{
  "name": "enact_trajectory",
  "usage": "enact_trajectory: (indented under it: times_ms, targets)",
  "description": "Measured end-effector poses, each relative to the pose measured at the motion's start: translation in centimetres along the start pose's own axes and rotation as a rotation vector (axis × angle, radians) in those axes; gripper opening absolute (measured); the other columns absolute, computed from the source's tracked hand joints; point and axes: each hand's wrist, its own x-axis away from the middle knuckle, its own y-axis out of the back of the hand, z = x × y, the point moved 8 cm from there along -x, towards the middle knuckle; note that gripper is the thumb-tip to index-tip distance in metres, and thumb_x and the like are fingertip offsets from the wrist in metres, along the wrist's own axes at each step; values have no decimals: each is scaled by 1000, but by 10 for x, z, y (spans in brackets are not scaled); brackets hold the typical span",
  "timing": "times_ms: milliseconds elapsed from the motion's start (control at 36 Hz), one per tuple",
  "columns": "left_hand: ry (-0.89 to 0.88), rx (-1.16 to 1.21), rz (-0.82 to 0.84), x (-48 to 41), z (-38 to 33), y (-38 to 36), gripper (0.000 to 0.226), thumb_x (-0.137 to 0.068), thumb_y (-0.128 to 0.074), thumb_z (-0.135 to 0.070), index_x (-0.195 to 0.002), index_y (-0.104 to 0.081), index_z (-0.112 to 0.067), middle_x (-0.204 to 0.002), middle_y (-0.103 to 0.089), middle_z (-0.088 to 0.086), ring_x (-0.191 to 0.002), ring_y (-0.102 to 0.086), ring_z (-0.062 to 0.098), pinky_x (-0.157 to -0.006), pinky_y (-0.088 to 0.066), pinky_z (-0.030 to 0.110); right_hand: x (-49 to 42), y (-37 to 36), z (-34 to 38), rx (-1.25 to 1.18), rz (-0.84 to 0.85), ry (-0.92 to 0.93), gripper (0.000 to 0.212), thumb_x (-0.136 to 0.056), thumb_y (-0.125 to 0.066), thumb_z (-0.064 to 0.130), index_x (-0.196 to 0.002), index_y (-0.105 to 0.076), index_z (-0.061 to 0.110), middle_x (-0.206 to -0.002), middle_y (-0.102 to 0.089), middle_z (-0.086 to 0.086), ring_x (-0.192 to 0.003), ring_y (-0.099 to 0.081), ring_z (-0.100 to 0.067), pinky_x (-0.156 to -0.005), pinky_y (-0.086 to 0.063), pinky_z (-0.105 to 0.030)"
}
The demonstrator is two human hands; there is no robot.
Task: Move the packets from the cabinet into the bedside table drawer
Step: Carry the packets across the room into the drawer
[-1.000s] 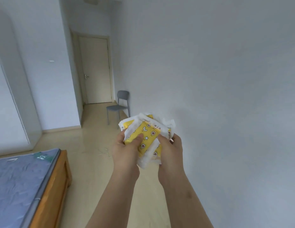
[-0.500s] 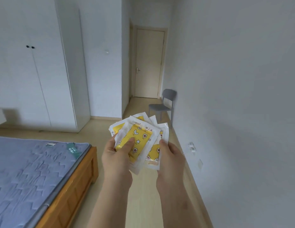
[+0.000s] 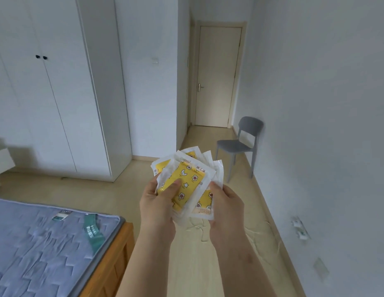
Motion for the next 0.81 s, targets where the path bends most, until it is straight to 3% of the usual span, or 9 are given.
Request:
enact_trajectory:
  times_ms: [167, 361, 444, 583, 722, 806]
  targets:
    - [-23, -50, 0, -110, 6, -26, 30, -82, -66, -1, -109, -64, -16, -99, -72, 7, -88, -69, 29, -69, -55, 39, -115, -48, -6, -43, 66, -44, 22, -84, -60, 15, -63, -63, 17, -78, -50, -12, -73, -46, -27, -70, -41, -37]
    - [-57, -42, -37, -256, 21, -49, 29, -84, -62, 2, -102, -60, -21, -95, -70, 5, -83, -67, 28, -68, -54, 39, -264, -106, -16, -54, 167, -87, 20, -89, -55, 17, -70, -60, 13, -78, -53, -11, -73, -50, -26, -67, -42, -35]
    - [-80, -32, -54, -324, 22, -67, 35, -85, -60, 4, -102, -55, -27, -93, -68, 3, -82, -66, 27, -76, -54, 44, -336, -134, -12, -34, 204, -89, 19, -88, -57, 15, -69, -60, 13, -76, -56, -9, -73, -53, -25, -68, -43, -35]
    - [-114, -1, -128, -425, 7, -71, 71, -86, -60, 1, -140, -31, -36, -98, -62, -9, -89, -66, 22, -88, -50, 47, -437, -205, -17, 28, 325, -107, 14, -85, -61, 18, -72, -66, 15, -83, -60, -12, -78, -56, -28, -73, -46, -39]
    - [-116, -64, -185, -516, -11, -29, 42, -87, -58, -1, -127, -54, -16, -112, -68, 13, -96, -68, 32, -76, -55, 43, -502, -288, -60, 97, 470, -185, 16, -79, -63, 31, -74, -65, 15, -85, -58, -11, -79, -50, -28, -76, -41, -39]
    - [-92, -34, -220, -572, -15, -1, 34, -88, -56, -2, -121, -56, -8, -110, -69, 16, -92, -68, 33, -69, -58, 42, -540, -338, -86, 132, 515, -220, 16, -83, -62, 31, -79, -67, 16, -95, -66, -13, -93, -60, -37, -84, -48, -44]
